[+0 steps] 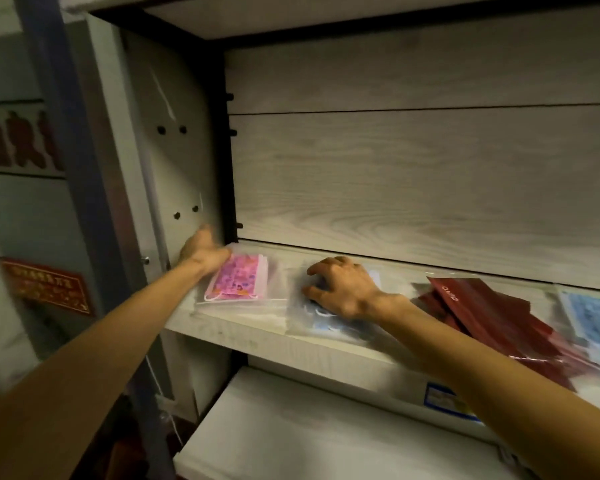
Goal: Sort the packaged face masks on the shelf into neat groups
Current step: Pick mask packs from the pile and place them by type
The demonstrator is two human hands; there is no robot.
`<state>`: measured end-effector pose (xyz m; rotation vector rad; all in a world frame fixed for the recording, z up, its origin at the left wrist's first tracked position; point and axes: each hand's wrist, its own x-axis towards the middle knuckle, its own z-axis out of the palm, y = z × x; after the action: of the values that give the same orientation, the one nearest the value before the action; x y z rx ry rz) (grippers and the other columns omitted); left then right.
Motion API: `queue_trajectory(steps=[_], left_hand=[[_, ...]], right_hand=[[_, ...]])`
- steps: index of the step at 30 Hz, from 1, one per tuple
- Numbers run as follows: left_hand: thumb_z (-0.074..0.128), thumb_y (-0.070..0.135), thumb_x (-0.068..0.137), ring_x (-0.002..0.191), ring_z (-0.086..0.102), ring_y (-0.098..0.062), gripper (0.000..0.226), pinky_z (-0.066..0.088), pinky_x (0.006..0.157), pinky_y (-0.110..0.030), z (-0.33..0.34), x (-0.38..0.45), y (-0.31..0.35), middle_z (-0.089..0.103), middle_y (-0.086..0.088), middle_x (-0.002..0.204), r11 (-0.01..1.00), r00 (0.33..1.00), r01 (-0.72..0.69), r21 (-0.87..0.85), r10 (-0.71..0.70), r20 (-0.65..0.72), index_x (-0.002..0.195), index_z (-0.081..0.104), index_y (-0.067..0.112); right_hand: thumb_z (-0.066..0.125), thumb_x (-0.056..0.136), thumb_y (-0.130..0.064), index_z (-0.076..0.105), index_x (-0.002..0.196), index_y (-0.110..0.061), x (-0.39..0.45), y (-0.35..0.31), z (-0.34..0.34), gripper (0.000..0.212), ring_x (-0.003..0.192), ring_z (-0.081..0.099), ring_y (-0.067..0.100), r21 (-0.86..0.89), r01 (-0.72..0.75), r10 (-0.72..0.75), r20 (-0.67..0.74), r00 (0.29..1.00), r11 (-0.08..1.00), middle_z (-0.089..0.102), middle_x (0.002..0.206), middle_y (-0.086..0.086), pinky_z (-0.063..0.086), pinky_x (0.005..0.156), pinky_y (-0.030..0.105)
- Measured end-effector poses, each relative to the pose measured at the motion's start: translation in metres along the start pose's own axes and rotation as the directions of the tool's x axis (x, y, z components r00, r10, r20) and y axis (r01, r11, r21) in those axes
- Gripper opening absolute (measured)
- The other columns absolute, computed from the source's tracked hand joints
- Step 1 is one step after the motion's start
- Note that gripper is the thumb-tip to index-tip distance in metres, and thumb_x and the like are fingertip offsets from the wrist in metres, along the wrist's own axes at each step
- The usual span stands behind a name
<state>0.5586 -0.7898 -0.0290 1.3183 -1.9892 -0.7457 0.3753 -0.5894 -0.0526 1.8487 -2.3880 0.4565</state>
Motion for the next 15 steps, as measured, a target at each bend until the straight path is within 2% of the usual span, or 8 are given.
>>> queue_trajectory(steps=[3,5,7,10,12,15], left_hand=[[0.064,0.044,0.096,0.13,0.053,-0.034,0.065,0.047,0.104,-0.042,0.012,-0.006,-0.006,0.05,-0.011,0.149,0.947,0.987,-0.159,0.279,0.154,0.038,0.15,0.04,0.016],[0.059,0.057,0.094,0.12,0.058,-0.026,0.059,0.049,0.096,-0.039,0.016,-0.012,-0.007,0.057,-0.003,0.142,0.908,0.963,-0.253,0.335,0.203,0.178,0.144,0.052,0.027],[0.056,0.066,0.092,0.111,0.06,-0.021,0.051,0.05,0.093,-0.036,0.018,-0.018,-0.008,0.065,0.004,0.131,0.888,0.933,-0.294,0.354,0.187,0.307,0.132,0.063,0.035],[0.052,0.068,0.093,0.124,0.057,-0.024,0.052,0.044,0.107,-0.042,0.019,-0.023,-0.003,0.064,0.005,0.134,0.834,0.923,-0.329,0.443,0.186,0.335,0.133,0.063,0.038],[0.047,0.063,0.098,0.128,0.054,-0.027,0.049,0.04,0.112,-0.046,0.019,-0.026,0.005,0.061,0.001,0.139,0.87,0.936,-0.296,0.394,0.182,0.302,0.134,0.062,0.034],[0.044,0.053,0.103,0.144,0.038,-0.029,0.055,0.029,0.12,-0.044,0.025,-0.036,0.022,0.044,-0.007,0.156,0.866,0.937,-0.331,0.375,0.255,0.237,0.148,0.048,0.023]], right_hand=[[0.053,0.093,-0.053,0.067,0.118,-0.025,0.003,0.007,0.008,0.039,0.118,0.054,0.031,0.039,-0.025,0.025,0.006,1.0,0.999,0.062,0.129,0.005,0.044,0.101,0.044],[0.052,0.093,-0.054,0.068,0.111,-0.025,0.004,0.009,0.01,0.038,0.112,0.057,0.031,0.052,-0.023,0.023,0.0,1.0,0.998,0.065,0.123,0.004,0.047,0.097,0.045],[0.051,0.093,-0.055,0.069,0.109,-0.024,0.005,0.01,0.011,0.039,0.109,0.059,0.03,0.049,-0.02,0.02,-0.001,1.0,0.999,0.066,0.12,0.004,0.048,0.095,0.045],[0.046,0.1,-0.052,0.069,0.119,-0.024,0.002,0.01,0.006,0.041,0.117,0.059,0.028,0.131,-0.001,0.003,-0.014,1.0,0.991,0.065,0.129,0.003,0.046,0.101,0.043],[0.038,0.105,-0.048,0.065,0.128,-0.023,-0.002,0.014,0.001,0.044,0.127,0.054,0.025,0.158,0.045,-0.034,-0.071,0.997,0.987,0.061,0.138,0.003,0.04,0.109,0.041],[0.031,0.107,-0.049,0.054,0.142,-0.021,-0.012,0.031,-0.01,0.051,0.142,0.039,0.024,0.099,0.01,0.003,-0.129,0.992,0.995,0.048,0.153,0.005,0.027,0.119,0.042]])
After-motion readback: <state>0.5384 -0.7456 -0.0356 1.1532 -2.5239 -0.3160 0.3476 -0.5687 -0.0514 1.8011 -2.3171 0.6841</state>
